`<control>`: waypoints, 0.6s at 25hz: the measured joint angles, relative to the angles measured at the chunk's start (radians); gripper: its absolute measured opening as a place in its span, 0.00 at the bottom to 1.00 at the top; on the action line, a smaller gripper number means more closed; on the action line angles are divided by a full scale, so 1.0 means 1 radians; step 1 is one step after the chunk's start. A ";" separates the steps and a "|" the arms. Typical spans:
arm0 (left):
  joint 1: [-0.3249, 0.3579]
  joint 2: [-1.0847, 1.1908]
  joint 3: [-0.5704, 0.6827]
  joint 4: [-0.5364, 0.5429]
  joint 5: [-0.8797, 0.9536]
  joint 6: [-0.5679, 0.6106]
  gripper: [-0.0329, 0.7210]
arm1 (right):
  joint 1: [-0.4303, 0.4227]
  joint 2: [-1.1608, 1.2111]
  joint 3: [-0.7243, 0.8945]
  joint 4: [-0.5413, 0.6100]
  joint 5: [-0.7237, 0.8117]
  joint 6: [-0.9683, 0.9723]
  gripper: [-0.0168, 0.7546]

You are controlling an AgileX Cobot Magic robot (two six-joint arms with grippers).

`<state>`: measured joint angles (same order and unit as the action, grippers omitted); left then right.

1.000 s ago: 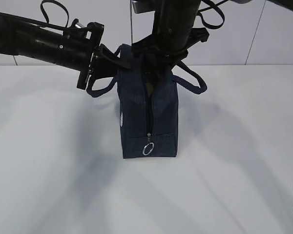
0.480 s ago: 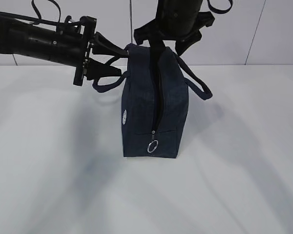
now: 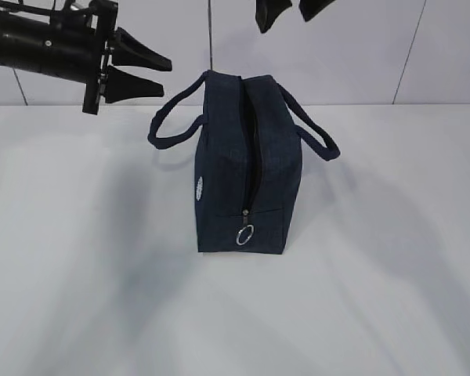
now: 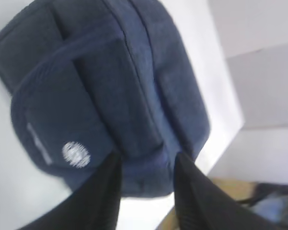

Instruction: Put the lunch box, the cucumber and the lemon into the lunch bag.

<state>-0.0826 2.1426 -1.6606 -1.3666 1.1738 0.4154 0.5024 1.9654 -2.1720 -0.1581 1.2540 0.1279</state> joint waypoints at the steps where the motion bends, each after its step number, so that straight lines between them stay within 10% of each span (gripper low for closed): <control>1: 0.000 -0.019 -0.004 0.028 0.003 0.000 0.45 | 0.000 -0.019 0.000 0.000 0.000 -0.002 0.64; 15: -0.164 -0.295 -0.062 0.802 0.046 -0.153 0.35 | 0.000 -0.268 0.140 0.021 0.006 -0.074 0.63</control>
<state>-0.2463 1.8476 -1.7230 -0.5642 1.2202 0.2621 0.5024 1.6974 -2.0322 -0.1369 1.2596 0.0540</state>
